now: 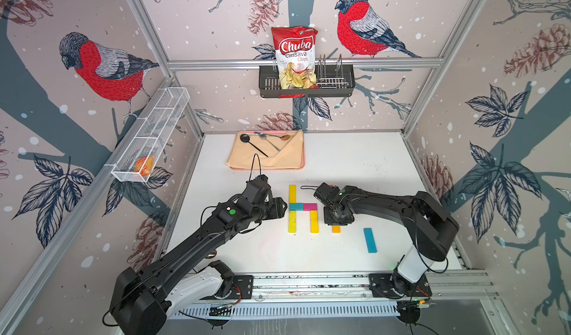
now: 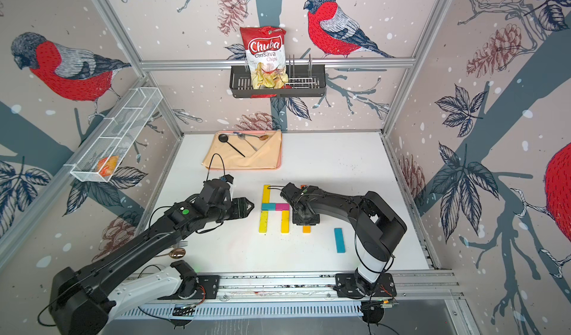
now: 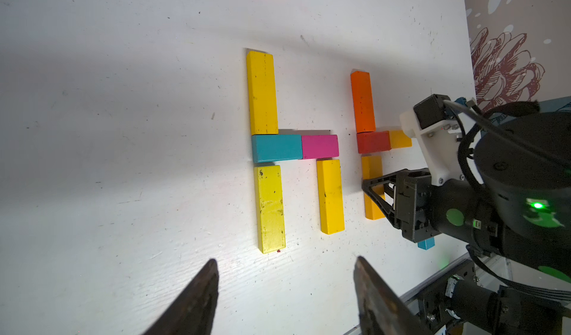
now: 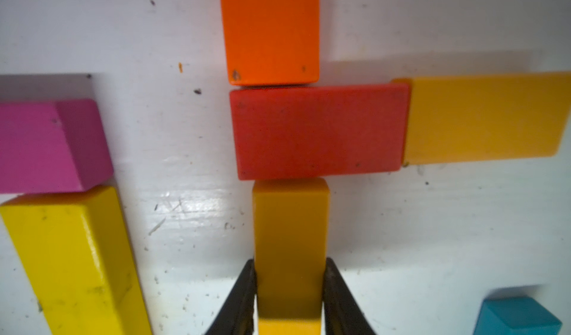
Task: Assemble the letter h with building blocks
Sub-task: Assemble the building block at the center of the board.
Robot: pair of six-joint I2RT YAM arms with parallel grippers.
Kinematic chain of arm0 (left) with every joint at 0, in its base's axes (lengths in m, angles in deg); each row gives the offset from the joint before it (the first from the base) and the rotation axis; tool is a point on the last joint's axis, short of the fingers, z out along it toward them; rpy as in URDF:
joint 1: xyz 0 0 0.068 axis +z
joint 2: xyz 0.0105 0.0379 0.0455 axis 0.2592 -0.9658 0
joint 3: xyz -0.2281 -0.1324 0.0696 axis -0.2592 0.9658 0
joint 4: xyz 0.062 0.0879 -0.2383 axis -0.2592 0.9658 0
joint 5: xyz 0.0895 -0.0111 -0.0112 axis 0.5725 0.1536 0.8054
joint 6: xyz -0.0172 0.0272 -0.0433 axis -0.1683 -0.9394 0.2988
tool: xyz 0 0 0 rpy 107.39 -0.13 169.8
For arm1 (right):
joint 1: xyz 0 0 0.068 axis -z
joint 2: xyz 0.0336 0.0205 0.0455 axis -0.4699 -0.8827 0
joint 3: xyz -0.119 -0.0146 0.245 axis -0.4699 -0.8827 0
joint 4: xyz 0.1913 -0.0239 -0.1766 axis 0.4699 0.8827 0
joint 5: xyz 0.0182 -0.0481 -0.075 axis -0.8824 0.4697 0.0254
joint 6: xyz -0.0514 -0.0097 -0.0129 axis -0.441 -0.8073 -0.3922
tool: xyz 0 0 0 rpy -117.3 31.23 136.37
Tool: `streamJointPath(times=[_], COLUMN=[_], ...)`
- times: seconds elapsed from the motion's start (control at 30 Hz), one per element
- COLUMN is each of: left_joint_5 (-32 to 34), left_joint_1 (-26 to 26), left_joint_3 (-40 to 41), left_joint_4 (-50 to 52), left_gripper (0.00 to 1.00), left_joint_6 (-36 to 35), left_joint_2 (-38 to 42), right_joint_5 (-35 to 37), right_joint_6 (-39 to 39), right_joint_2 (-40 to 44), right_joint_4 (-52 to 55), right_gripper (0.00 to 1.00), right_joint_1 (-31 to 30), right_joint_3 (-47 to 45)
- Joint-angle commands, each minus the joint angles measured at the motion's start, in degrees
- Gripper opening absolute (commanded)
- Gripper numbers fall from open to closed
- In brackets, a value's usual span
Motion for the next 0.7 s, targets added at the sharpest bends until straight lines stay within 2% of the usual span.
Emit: streamJointPath(times=[0.0, 0.47, 0.57, 0.67], left_joint_5=[-0.2, -0.1, -0.2, -0.2], left_joint_1=[0.0, 0.0, 0.0, 0.0], left_joint_3=[-0.4, -0.1, -0.2, -0.1], left_joint_4=[-0.3, -0.3, -0.4, -0.2], left_gripper=[0.68, 0.68, 0.68, 0.68], left_joint_6=[-0.2, -0.5, -0.4, -0.5], left_joint_2=[0.0, 0.2, 0.1, 0.2], right_joint_5=[-0.6, -1.1, -0.6, -0.4], right_joint_6=[-0.2, 0.5, 0.7, 0.9], right_joint_2=[-0.3, -0.9, -1.1, -0.9], right_joint_4=[-0.1, -0.7, -0.2, 0.0], right_gripper=[0.33, 0.31, 0.36, 0.52], right_joint_1=[-0.3, -1.1, -0.9, -0.9], right_joint_3=[0.3, 0.4, 0.5, 0.5])
